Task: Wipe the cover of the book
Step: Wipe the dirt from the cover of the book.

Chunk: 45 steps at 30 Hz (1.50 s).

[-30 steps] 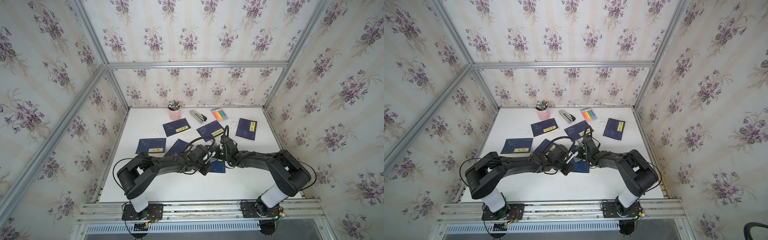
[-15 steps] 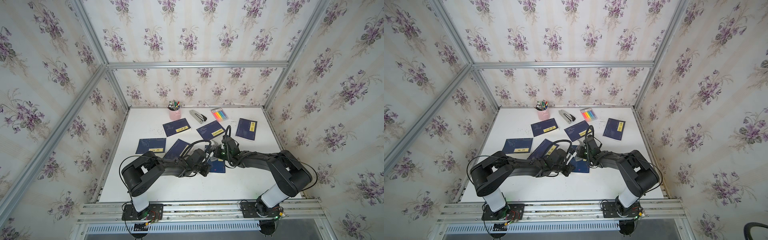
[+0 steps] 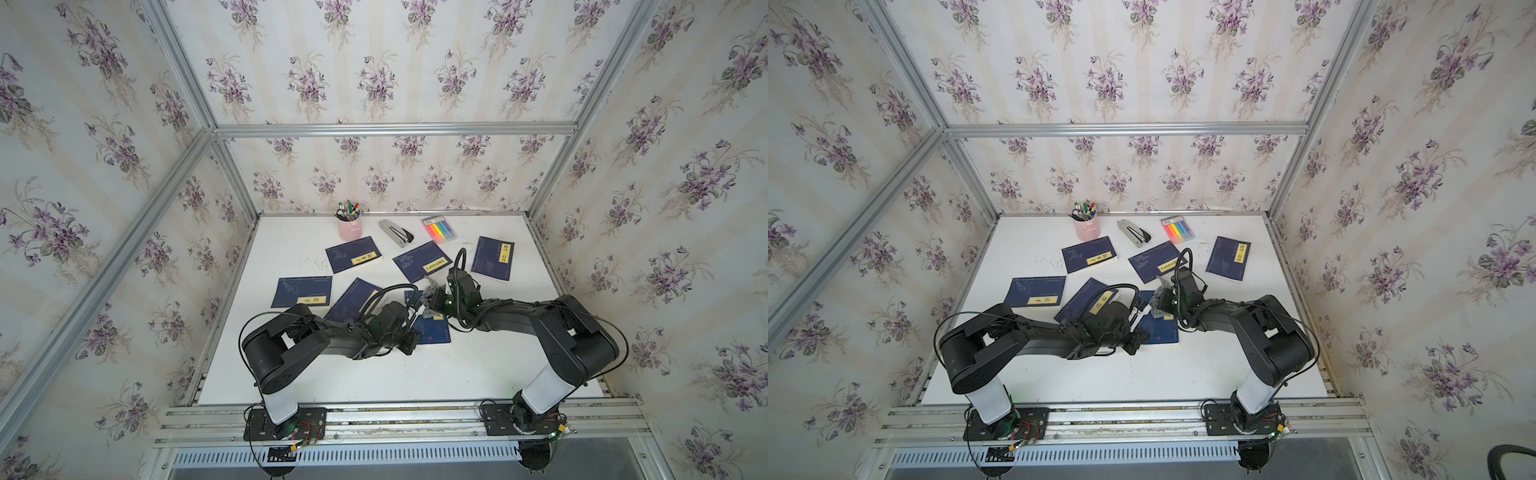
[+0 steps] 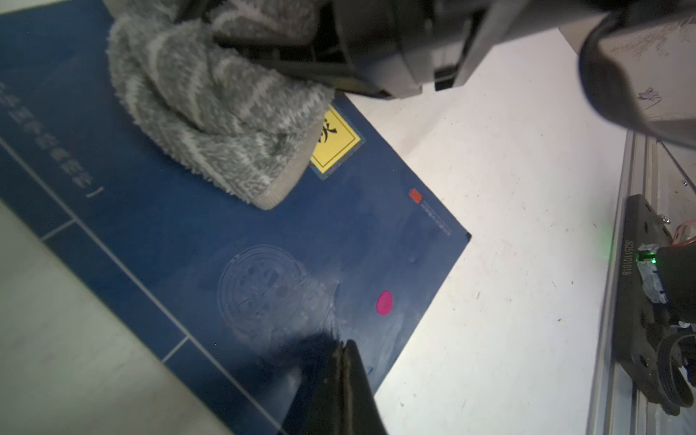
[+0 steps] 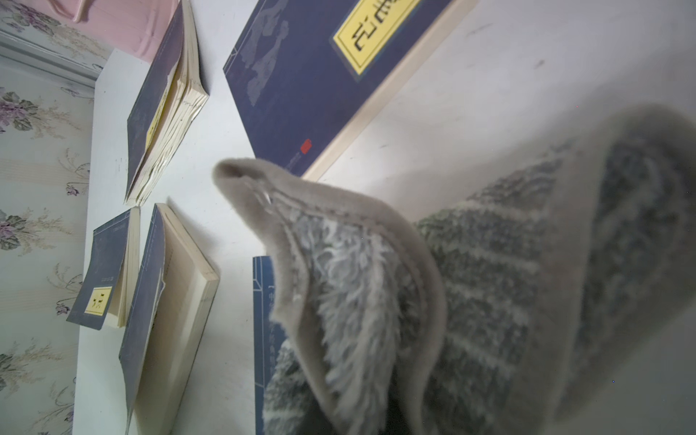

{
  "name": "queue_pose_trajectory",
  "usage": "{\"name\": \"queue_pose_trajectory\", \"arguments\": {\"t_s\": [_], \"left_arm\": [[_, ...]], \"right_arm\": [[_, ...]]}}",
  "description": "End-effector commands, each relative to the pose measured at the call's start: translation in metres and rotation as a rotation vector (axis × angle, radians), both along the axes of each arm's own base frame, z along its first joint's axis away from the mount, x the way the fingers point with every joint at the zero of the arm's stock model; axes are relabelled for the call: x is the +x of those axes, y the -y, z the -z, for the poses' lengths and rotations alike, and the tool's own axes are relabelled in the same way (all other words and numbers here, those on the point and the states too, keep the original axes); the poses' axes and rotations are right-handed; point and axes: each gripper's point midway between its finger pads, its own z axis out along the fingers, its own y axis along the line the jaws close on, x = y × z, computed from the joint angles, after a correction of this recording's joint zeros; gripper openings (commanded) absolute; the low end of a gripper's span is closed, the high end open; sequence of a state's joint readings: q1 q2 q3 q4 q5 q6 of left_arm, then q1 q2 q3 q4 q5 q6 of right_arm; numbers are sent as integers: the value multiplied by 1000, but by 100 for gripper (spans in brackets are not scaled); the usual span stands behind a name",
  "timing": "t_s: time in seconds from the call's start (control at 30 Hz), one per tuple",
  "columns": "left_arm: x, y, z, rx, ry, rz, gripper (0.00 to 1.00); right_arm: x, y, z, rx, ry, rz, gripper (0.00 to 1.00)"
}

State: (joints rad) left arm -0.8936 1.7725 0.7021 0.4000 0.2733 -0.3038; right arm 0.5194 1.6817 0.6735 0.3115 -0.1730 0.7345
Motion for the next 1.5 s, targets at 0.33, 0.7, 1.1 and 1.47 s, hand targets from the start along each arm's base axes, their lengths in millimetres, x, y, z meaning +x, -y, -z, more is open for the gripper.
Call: {"name": "queue_pose_trajectory", "arguments": {"t_s": [0.33, 0.7, 1.1, 1.47], "left_arm": [[-16, -38, 37, 162, -86, -58, 0], [-21, -56, 43, 192, -96, -87, 0], [-21, -62, 49, 212, -107, -87, 0], [-21, -62, 52, 215, -111, -86, 0]], "right_arm": [[-8, -22, 9, -29, -24, -53, 0], [-8, 33, 21, -70, -52, 82, 0], [6, 14, -22, 21, 66, 45, 0], [2, -54, -17, 116, 48, -121, 0]]}}
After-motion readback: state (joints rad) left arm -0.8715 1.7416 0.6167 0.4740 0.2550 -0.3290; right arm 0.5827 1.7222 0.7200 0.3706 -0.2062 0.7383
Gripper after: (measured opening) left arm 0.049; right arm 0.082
